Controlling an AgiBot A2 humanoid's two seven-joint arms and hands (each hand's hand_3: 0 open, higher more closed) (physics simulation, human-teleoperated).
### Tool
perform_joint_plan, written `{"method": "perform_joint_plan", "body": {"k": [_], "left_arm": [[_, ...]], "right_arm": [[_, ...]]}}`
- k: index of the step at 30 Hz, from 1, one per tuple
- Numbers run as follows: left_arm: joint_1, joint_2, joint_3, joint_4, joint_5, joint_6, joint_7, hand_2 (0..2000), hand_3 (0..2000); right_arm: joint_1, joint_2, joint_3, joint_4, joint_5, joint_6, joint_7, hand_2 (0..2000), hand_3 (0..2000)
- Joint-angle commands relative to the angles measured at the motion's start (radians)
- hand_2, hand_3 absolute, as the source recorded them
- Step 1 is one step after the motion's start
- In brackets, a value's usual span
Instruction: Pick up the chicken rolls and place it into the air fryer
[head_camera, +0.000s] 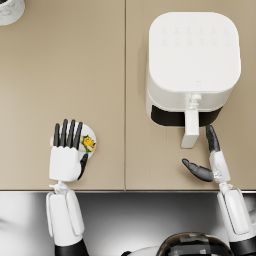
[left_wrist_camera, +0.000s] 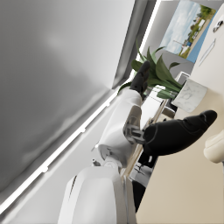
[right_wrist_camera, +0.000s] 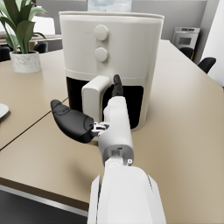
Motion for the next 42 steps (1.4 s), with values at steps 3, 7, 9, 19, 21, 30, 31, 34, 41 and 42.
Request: {"method": "perform_joint_plan", "body": {"k": [3, 7, 9, 19, 21, 30, 31, 34, 41, 42], "left_arm": [[0.027, -0.006, 0.017, 0.031, 0.137, -0.011, -0.004, 0, 0], [0.025, -0.001, 0.06, 0.098, 0.319, -0.017, -0.006, 0, 0], [0.032, 0.0, 0.079, 0.162, 0.375, -0.018, -0.008, 0, 0], [0.096, 0.01, 0.119, 0.363, 0.432, -0.006, -0.007, 0, 0], [0.108, 0.012, 0.128, 0.396, 0.433, 0.011, -0.006, 0, 0], [0.162, 0.011, 0.155, 0.486, 0.433, 0.073, -0.027, 2000, 1307], [0.166, 0.01, 0.158, 0.467, 0.433, 0.097, -0.022, 2000, 1633], [0.162, 0.012, 0.156, 0.349, 0.434, 0.103, -0.007, 2000, 2000], [0.169, 0.018, 0.17, 0.125, 0.434, 0.342, 0.169, 2000, 2000], [0.172, 0.019, 0.174, 0.113, 0.434, 0.35, 0.177, 2000, 2000]], "right_arm": [[0.013, -0.012, -0.014, -0.012, 0.0, 0.0, 0.0, 0, 0], [0.019, -0.024, -0.019, -0.022, 0.0, 0.0, 0.0, 0, 0], [0.024, -0.03, -0.022, -0.036, 0.0, 0.0, 0.0, 0, 0], [0.03, -0.051, -0.032, -0.075, 0.0, 0.0, 0.0, 0, 0], [0.032, -0.056, -0.03, -0.086, 0.0, 0.0, 0.0, 0, 0], [0.06, -0.082, -0.024, -0.184, 0.0, 0.0, 0.0, 0, 0], [0.069, -0.087, -0.024, -0.215, 0.0, 0.0, 0.0, 0, 0], [0.098, -0.102, -0.01, -0.3, 0.0, 0.0, 0.0, 0, 0], [0.168, -0.14, 0.037, -0.442, 0.0, 0.0, 0.0, 0, 0], [0.174, -0.144, 0.045, -0.449, 0.0, 0.0, 0.0, 0, 0]]}}
